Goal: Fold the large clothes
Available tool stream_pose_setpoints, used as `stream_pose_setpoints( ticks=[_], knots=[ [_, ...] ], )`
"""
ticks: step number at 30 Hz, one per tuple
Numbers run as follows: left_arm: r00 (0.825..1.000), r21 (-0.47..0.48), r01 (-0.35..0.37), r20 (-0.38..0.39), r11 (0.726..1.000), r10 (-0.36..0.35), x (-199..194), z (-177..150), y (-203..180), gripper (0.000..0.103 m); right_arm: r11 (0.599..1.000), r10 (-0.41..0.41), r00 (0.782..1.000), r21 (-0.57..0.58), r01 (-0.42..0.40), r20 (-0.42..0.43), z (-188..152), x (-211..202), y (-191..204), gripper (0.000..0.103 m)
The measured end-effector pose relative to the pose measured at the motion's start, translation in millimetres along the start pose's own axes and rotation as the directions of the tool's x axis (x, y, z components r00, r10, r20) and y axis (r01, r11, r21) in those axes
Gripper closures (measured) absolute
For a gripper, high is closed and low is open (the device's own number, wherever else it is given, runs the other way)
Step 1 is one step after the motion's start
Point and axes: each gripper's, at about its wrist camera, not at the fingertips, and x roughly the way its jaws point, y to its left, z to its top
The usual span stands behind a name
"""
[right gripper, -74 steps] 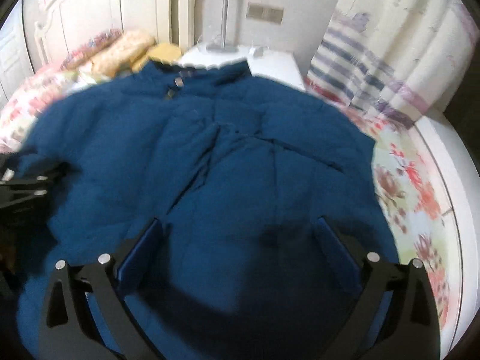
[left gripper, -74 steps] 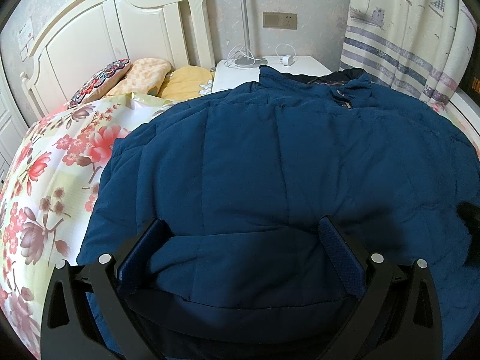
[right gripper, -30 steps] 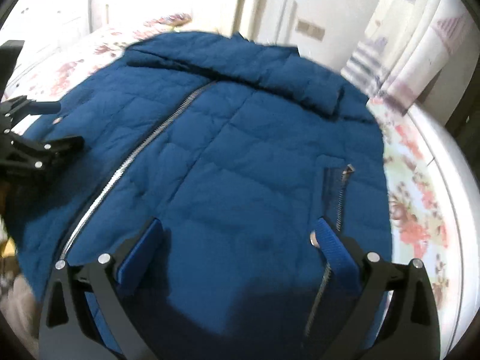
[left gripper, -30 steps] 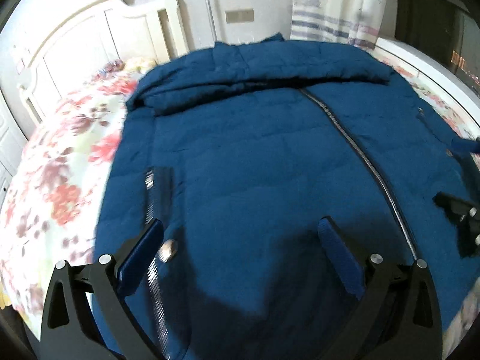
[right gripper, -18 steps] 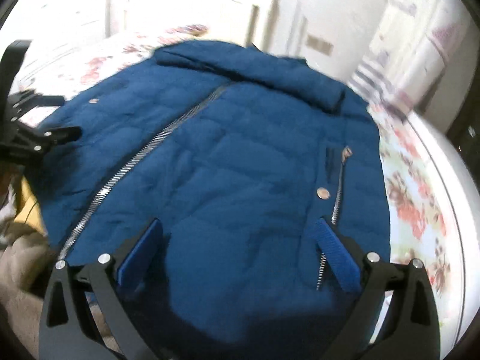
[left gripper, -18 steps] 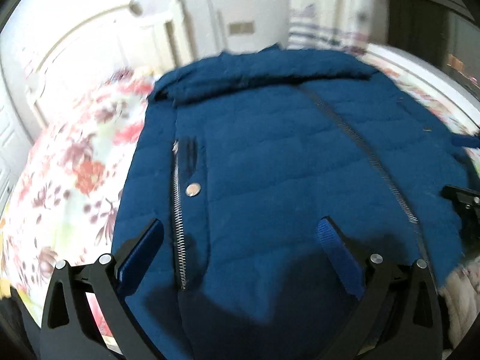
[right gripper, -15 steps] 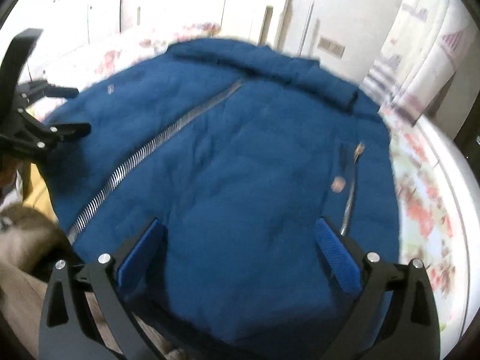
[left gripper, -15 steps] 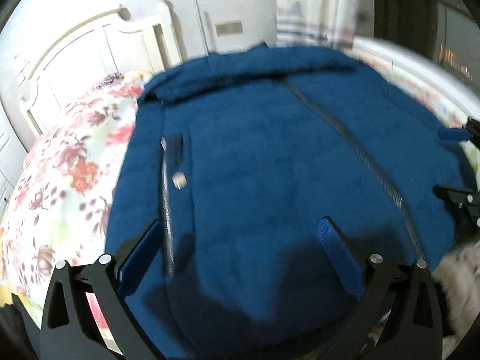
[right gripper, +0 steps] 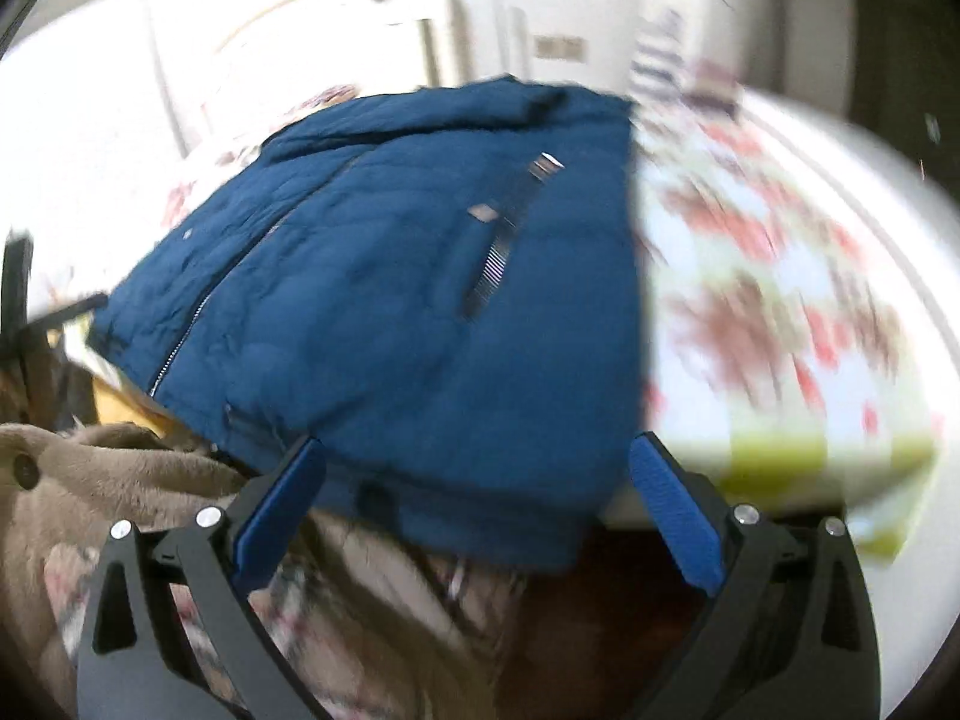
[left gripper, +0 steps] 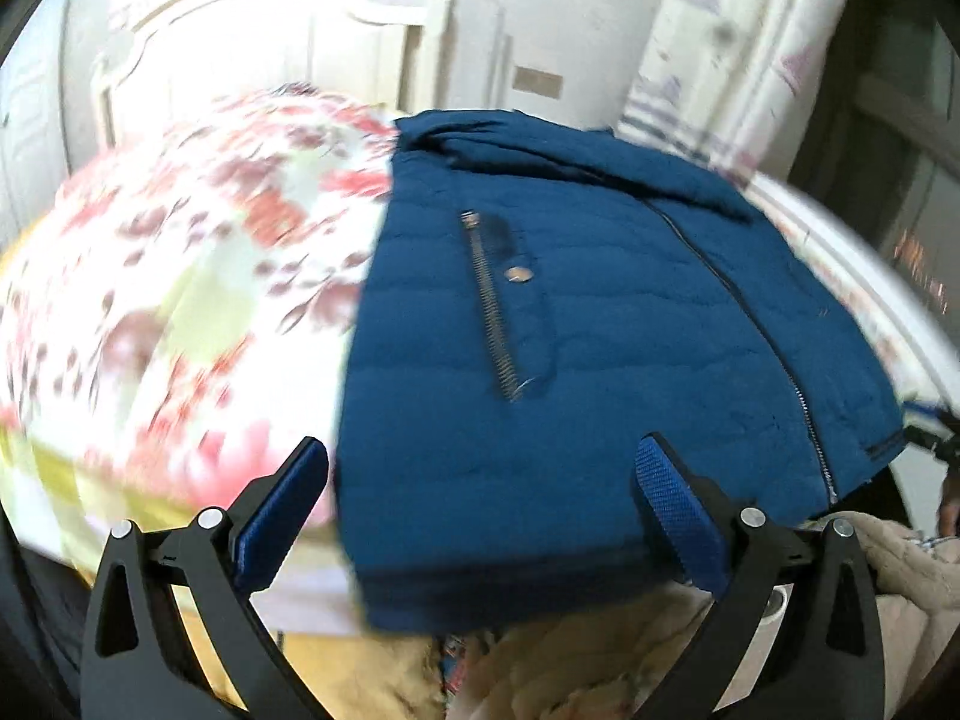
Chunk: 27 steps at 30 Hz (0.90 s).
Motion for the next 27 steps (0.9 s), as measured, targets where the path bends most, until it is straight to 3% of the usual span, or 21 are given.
stream_pose_setpoints(
  ticks=[3, 7, 8, 9, 10, 13, 14, 15, 16, 19, 22, 27],
  knots=[
    [1.000, -0.048, 0.021, 0.002, 0.999, -0.021, -6, -14, 16, 0.004, 0.994, 0.054, 0.999, 0.099, -0.054, 0.000, -19, -1, -20, 0.003],
    [0.994, -0.127, 0.104, -0.019, 0.986, -0.108, 2, -27, 29, 0.005, 0.963, 0.154, 0.988, 0.221, -0.155, 0.019, -26, 16, -41, 0.008],
    [0.989, -0.154, 0.138, -0.024, 0.979, -0.143, 6, -29, 32, 0.005, 0.943, 0.201, 0.979, 0.267, -0.199, 0.023, -27, 23, -47, 0.015],
    [0.986, -0.170, 0.160, -0.023, 0.972, -0.166, 9, -30, 34, 0.005, 0.929, 0.235, 0.972, 0.287, -0.233, 0.029, -27, 26, -48, 0.033],
    [0.981, -0.187, 0.187, -0.018, 0.964, -0.193, 10, -30, 35, 0.005, 0.918, 0.270, 0.962, 0.292, -0.268, 0.032, -27, 28, -47, 0.040],
    [0.960, -0.190, 0.274, 0.000, 0.943, -0.279, 11, -31, 26, 0.008, 0.944, 0.233, 0.972, 0.232, -0.236, 0.042, -25, 21, -38, 0.045],
    [0.959, -0.172, 0.278, -0.002, 0.945, -0.283, 9, -32, 19, 0.016, 0.950, 0.224, 0.973, 0.213, -0.229, 0.049, -24, 17, -36, 0.052],
    [0.968, -0.144, 0.246, -0.005, 0.958, -0.250, 7, -32, 13, 0.020, 0.952, 0.223, 0.973, 0.202, -0.231, 0.060, -24, 13, -35, 0.059],
    [0.975, -0.115, 0.221, -0.008, 0.968, -0.224, 6, -32, 10, 0.031, 0.952, 0.234, 0.969, 0.181, -0.245, 0.084, -23, 5, -33, 0.061],
    [0.974, -0.097, 0.225, 0.030, 0.970, -0.223, -6, -33, 9, 0.041, 0.955, 0.238, 0.965, 0.153, -0.253, 0.115, -18, -3, -31, 0.062],
    [0.952, -0.123, 0.298, 0.111, 0.947, -0.285, -20, -27, 15, 0.043, 0.941, 0.265, 0.951, 0.173, -0.291, 0.159, -14, -3, -36, 0.062],
    [0.954, -0.126, 0.293, 0.095, 0.948, -0.283, -11, -13, 15, 0.042, 0.926, 0.283, 0.940, 0.202, -0.320, 0.192, -3, 7, -42, 0.056]
  ],
)
